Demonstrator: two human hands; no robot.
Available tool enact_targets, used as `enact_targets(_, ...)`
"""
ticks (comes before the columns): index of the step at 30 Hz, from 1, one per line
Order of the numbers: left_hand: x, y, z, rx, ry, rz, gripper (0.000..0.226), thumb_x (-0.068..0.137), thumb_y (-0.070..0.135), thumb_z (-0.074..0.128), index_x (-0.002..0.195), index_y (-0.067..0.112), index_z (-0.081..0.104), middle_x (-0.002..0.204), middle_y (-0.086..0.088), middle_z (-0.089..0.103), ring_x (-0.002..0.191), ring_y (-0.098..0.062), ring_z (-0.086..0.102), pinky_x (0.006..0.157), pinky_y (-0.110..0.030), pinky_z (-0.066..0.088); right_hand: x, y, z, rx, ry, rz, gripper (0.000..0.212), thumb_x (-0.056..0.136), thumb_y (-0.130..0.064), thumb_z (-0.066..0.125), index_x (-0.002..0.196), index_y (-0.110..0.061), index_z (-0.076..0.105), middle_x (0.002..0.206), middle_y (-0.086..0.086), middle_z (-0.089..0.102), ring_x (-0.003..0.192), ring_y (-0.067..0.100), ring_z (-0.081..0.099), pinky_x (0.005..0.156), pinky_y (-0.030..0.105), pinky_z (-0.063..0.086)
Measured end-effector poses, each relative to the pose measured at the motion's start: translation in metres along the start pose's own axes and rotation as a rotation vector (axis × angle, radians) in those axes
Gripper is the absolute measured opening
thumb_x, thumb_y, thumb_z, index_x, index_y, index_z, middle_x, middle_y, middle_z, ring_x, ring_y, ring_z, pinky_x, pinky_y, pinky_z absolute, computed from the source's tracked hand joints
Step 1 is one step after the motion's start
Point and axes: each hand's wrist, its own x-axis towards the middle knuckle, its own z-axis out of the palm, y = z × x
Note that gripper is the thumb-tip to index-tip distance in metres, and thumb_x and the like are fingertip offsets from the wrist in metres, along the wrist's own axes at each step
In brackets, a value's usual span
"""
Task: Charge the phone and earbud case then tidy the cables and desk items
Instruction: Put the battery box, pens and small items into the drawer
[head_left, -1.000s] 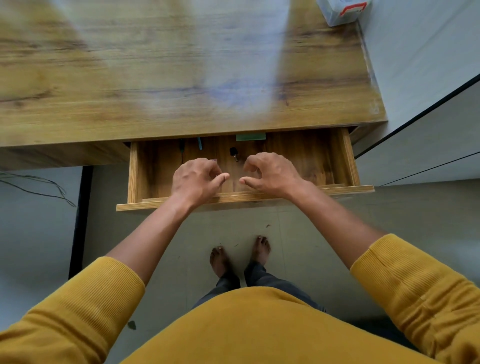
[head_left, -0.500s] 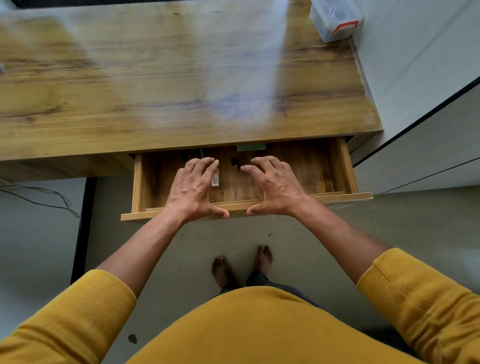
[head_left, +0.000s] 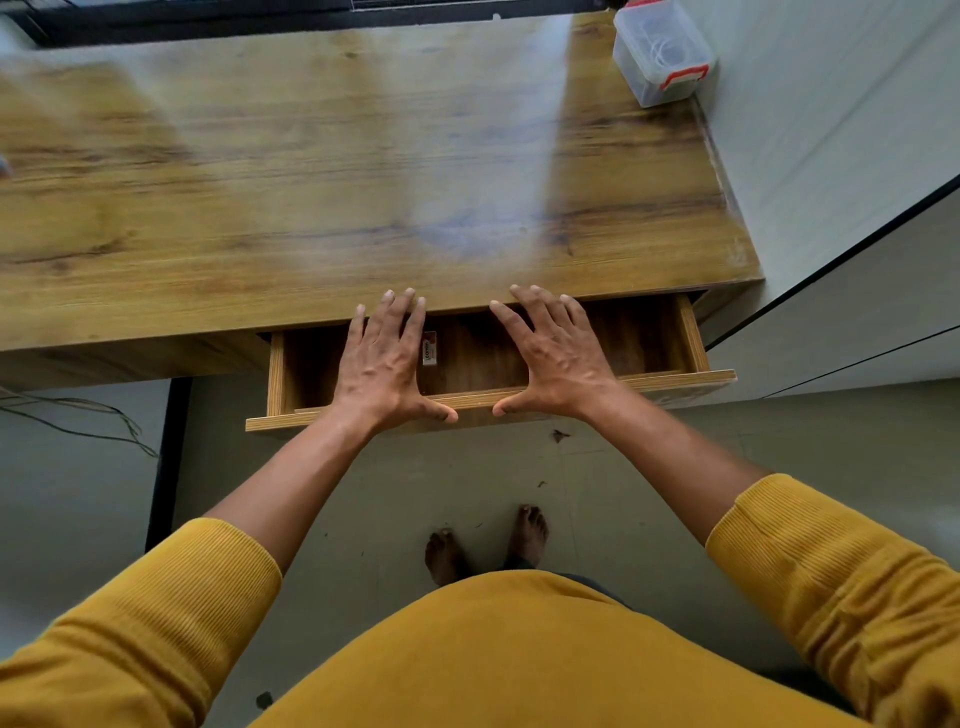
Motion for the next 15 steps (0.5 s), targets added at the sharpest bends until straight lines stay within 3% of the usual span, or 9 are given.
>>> enact_targets(4,0.01,0.0,-0.007,-0.012,0.002,-0.001,0.158,0.057,0.094,0.072,0.169,0.015,-0.008,0.178,-0.01,-0.008,0.165,-0.028,-0.007,0.134,-0.048,0.0,0.013,0.001,-0.005,0.018,-0.027,0.022,0.145,0.06,-0.093,0.07,0.168,-0.022,0.005,0.176,0.012,-0.002,0.163,0.033,-0.003,0.131,0.049,0.0)
enact_targets(8,0.014,-0.003,-0.008,-0.039,0.078,0.001,0.148,0.058,0.089,0.077,0.169,0.017,0.012,0.17,-0.011,0.018,0.157,-0.034,0.024,0.131,-0.047,0.021,0.019,0.004,-0.006,0.05,-0.036,0.041,0.143,0.063,-0.091,0.071,0.168,-0.02,0.006,0.176,0.012,-0.003,0.163,0.031,-0.004,0.131,0.044,-0.003)
enact_targets(15,0.02,-0.004,-0.008,0.005,0.163,0.006,0.132,0.061,0.09,0.075,0.163,0.018,0.034,0.163,-0.01,0.04,0.145,-0.033,0.046,0.12,-0.047,0.04,0.023,0.004,-0.006,0.045,0.072,0.052,0.126,0.063,-0.086,0.076,0.161,-0.019,0.033,0.169,0.011,0.031,0.158,0.031,0.028,0.129,0.049,0.026)
